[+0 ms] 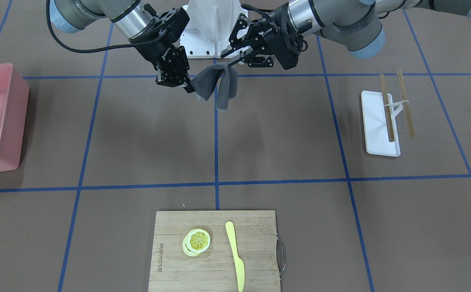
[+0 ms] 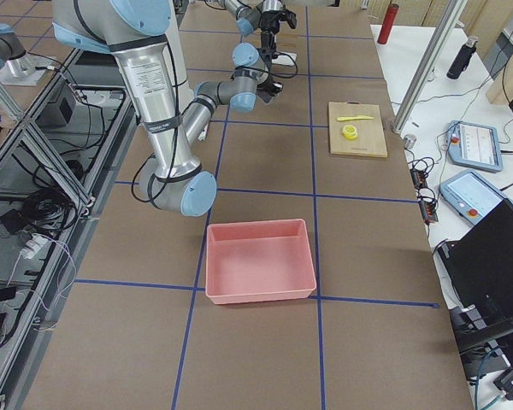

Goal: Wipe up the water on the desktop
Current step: 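Open the left gripper and withdraw it while the right gripper holds the cloth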

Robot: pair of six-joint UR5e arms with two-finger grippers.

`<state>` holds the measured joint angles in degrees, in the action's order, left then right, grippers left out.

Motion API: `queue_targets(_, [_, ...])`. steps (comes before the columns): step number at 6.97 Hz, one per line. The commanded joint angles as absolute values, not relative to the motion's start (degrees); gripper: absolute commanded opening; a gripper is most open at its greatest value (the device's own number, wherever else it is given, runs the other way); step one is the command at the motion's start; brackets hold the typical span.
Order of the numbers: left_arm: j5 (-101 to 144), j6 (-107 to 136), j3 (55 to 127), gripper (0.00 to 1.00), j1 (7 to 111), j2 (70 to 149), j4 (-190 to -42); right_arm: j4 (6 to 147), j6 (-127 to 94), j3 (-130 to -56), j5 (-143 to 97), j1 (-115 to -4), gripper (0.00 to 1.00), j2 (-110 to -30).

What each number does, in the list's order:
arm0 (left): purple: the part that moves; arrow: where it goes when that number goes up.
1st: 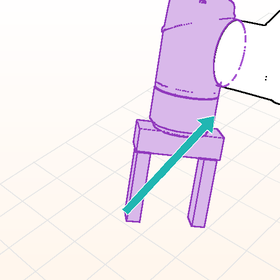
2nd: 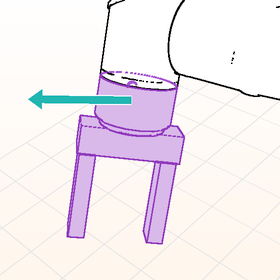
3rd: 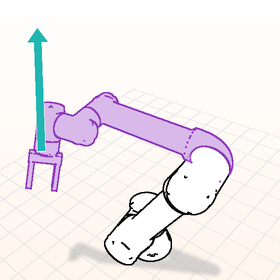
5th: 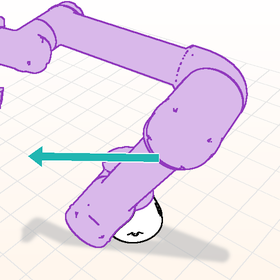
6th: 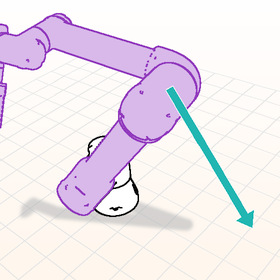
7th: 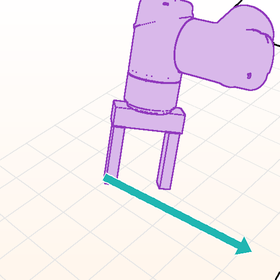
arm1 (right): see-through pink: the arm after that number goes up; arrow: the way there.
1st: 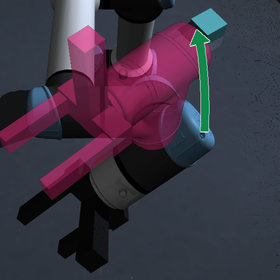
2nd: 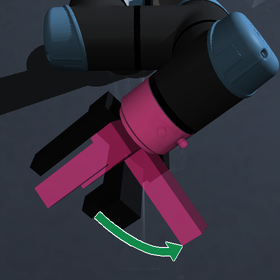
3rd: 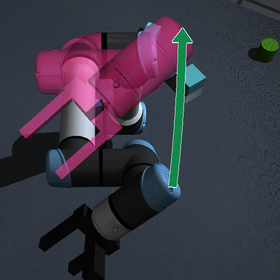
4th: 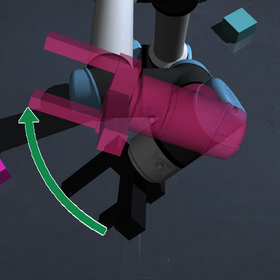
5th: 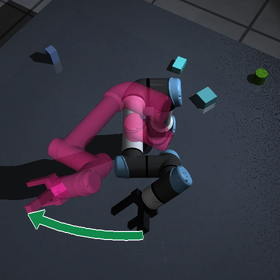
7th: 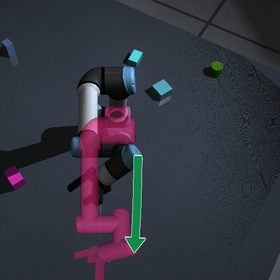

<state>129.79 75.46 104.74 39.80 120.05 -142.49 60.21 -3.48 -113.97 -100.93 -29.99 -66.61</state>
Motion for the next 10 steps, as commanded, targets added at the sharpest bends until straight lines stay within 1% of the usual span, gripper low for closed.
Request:
queue_targets(1, [130.16,75.32,104.85,0.99,44.18,119.10,-142.12,60.64,-4.21,-113.99,-100.99,-32.16,0.00,-66.62])
queue_targets(2, [130.34,75.15,104.59,0.99,47.52,117.70,-142.03,62.91,-4.39,-114.08,-100.99,-33.56,0.00,-66.53])
queue_targets(4, [130.61,69.20,104.41,0.99,54.98,113.49,-140.81,68.27,-10.16,-116.79,-100.99,-36.29,0.00,-66.27])
queue_targets(7, [130.69,52.01,104.77,0.99,63.43,108.48,-127.39,75.91,-16.52,-117.69,-100.90,-41.11,0.00,-66.09])
queue_targets(9, [136.47,36.12,104.77,0.99,72.98,104.96,-118.61,82.93,-17.83,-117.60,-100.81,-43.93,0.00,-66.36])
queue_targets(10, [136.75,25.86,104.68,0.99,76.43,102.51,-112.65,86.62,-22.89,-117.68,-100.90,-43.95,0.00,-66.18])
